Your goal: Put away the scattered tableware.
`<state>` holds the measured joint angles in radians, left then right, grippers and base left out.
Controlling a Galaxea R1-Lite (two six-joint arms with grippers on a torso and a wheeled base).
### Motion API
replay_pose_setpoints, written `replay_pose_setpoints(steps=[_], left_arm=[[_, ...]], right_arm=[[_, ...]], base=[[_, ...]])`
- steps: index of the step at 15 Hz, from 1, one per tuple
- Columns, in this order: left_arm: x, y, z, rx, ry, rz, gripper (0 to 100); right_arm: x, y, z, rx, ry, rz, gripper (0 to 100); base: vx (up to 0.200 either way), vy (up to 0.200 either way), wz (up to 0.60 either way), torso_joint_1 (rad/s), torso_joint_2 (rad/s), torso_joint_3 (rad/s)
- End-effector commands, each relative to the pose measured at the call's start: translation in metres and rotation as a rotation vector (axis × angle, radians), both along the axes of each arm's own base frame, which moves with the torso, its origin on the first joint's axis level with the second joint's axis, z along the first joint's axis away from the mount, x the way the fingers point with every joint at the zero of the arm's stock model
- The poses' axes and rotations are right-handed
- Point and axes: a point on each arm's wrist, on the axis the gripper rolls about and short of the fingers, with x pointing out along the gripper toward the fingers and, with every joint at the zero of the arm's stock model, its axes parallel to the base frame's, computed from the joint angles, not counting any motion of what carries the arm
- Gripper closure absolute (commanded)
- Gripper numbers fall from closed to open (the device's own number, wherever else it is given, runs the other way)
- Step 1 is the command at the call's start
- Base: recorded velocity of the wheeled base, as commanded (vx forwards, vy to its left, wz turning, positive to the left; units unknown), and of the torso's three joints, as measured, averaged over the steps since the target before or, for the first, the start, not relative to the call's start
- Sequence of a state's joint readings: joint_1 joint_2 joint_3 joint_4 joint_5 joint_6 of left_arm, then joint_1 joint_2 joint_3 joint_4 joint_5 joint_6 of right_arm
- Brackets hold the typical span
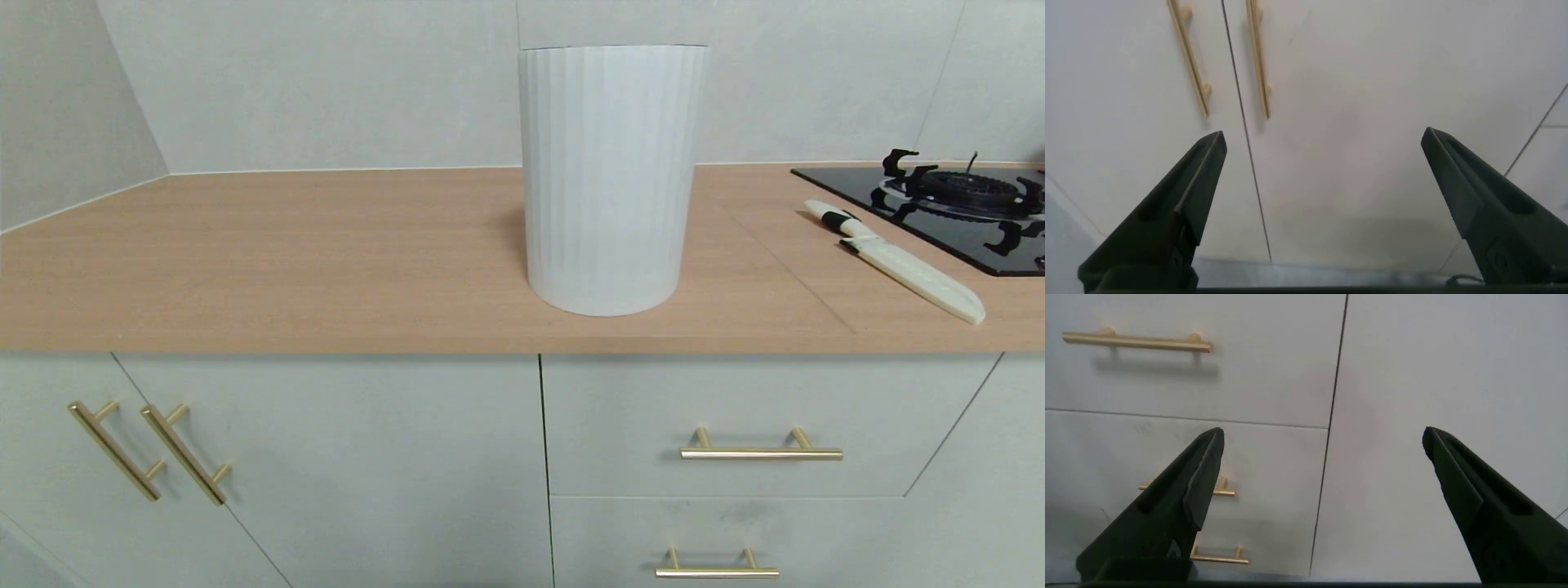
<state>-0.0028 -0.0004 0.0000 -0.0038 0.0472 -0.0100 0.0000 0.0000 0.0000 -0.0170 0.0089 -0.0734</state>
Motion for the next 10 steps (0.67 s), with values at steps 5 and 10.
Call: replay_pose_setpoints(steps=[5, 10], left_arm=[[0.0, 0.0, 0.0002, -0.001, -0.002, 0.0, 0], [0.0, 0.0, 0.0002, -0.001, -0.002, 0.0, 0]], right_arm=[[0.0001, 0.0, 0.0002, 0.0, 0.0, 0.0, 0], [0.0001, 0.0, 0.0002, 0.0, 0.0, 0.0, 0]], base=[[0.0, 0.0, 0.0, 0.175, -0.51, -0.295], [0.0, 0.0, 0.0, 0.185, -0.47, -0.286]])
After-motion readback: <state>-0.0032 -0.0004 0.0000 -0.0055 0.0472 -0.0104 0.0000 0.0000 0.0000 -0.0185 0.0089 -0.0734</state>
